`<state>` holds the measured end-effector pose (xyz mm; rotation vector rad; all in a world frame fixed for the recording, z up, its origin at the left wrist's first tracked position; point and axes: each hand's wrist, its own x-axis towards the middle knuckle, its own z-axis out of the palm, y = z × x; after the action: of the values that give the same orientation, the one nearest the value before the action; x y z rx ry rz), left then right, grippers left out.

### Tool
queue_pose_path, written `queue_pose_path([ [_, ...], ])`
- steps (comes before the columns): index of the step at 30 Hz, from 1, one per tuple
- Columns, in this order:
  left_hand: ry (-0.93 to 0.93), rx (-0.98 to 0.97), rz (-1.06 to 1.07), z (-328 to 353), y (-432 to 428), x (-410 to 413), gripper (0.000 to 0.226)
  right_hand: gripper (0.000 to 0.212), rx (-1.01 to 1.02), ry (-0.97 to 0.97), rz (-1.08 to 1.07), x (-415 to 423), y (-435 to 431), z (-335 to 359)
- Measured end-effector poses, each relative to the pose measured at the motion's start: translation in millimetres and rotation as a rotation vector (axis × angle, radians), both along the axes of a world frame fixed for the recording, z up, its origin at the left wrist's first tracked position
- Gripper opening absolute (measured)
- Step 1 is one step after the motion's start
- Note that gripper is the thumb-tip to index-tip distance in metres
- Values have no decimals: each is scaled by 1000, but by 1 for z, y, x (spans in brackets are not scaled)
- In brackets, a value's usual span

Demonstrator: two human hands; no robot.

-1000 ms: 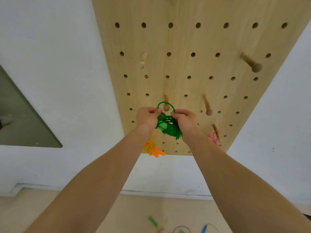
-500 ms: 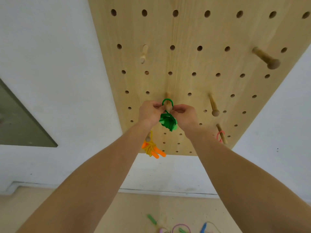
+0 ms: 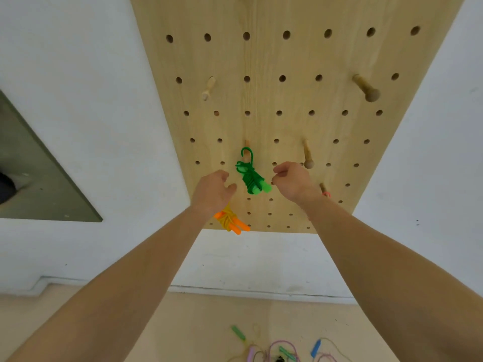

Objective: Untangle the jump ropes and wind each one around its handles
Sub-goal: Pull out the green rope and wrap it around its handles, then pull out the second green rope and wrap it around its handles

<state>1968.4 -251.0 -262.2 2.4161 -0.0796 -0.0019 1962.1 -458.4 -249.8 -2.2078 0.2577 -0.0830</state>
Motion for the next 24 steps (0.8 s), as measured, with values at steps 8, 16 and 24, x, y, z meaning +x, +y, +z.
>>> queue_pose_path([
  [8, 51, 346, -53, 4, -14, -93, 32, 36, -161, 79, 193, -79, -29, 4],
  [16, 63, 382, -129, -15, -10, -149, 32, 41, -386, 156, 311, -146, -27, -15],
  [24, 208, 431, -233, -95, 15, -164, 51, 44, -588, 297, 295, -189, -1, -82],
])
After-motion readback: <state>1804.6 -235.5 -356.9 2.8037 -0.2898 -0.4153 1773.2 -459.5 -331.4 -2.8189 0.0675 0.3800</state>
